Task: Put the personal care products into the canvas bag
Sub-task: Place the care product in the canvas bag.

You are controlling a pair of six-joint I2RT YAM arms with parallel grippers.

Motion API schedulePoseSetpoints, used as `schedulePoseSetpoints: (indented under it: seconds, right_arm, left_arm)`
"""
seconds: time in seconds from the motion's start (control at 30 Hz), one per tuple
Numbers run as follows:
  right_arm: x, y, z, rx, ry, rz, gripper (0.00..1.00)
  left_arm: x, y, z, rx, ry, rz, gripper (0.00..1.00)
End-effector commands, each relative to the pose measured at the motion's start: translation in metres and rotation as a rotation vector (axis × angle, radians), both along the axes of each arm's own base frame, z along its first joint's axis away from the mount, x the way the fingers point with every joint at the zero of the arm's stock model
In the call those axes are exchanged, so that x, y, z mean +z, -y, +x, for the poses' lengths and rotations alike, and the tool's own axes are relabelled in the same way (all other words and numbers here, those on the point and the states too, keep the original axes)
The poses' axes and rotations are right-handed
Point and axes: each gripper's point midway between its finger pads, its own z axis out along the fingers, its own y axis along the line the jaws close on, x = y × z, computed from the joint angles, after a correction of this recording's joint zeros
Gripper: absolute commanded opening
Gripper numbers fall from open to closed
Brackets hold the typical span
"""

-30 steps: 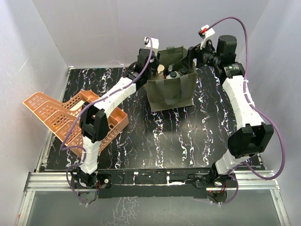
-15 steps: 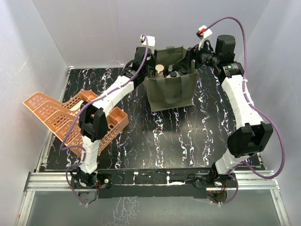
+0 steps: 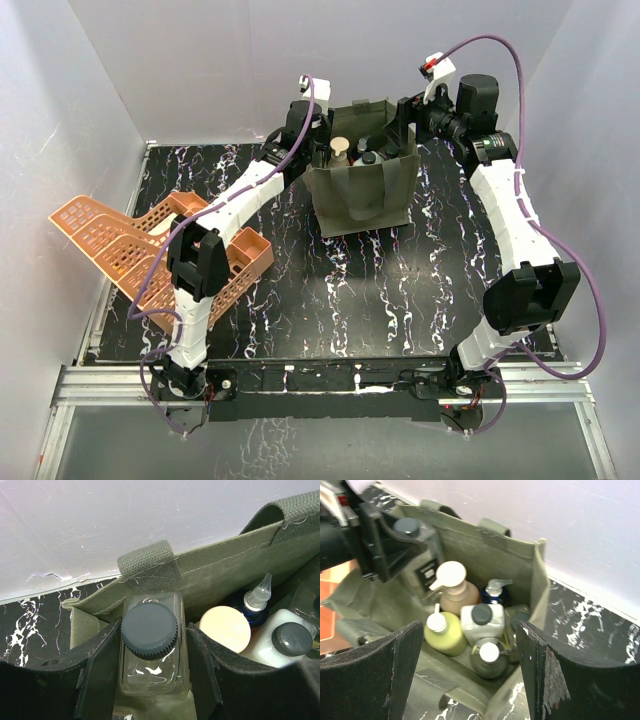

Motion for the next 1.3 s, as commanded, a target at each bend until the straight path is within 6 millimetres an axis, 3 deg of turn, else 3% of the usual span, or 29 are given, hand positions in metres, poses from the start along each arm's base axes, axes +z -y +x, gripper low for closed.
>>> schedulePoseSetpoints:
  seconds: [0.0, 0.27, 0.57, 0.67, 1.0, 1.07, 1.27]
  right_arm:
    - [0.008, 0.028, 0.021, -0.183, 0.048, -0.059, 0.77]
    - [-0.021, 0.038, 0.031, -0.215, 0.007, -0.137, 0.77]
    - [-0.046, 0.040, 0.032, -0.216, -0.042, -0.165, 0.71]
    - [-0.049, 0.042, 0.031, -0.230, -0.051, -0.165, 0.62]
    - [-0.041, 0.042, 0.031, -0.241, -0.041, -0.140, 0.13]
    - [-0.038, 0.041, 0.032, -0.241, -0.038, -0.135, 0.08]
    - [-0.035, 0.039, 0.034, -0.235, -0.036, -0.122, 0.08]
  left_arm:
    - [0.057, -0.023, 0.003, 0.062, 0.127, -0.011, 0.10]
    - [0.050, -0.023, -0.002, 0.048, 0.104, -0.013, 0.23]
    - [0.049, -0.023, -0.005, 0.039, 0.102, -0.016, 0.28]
    - [0.050, -0.021, -0.006, 0.028, 0.101, -0.019, 0.29]
    - [0.058, -0.019, -0.011, 0.001, 0.110, -0.027, 0.37]
    - [0.058, -0.018, -0.012, -0.006, 0.110, -0.027, 0.39]
    - [0.066, -0.014, -0.015, -0.040, 0.124, -0.025, 0.48]
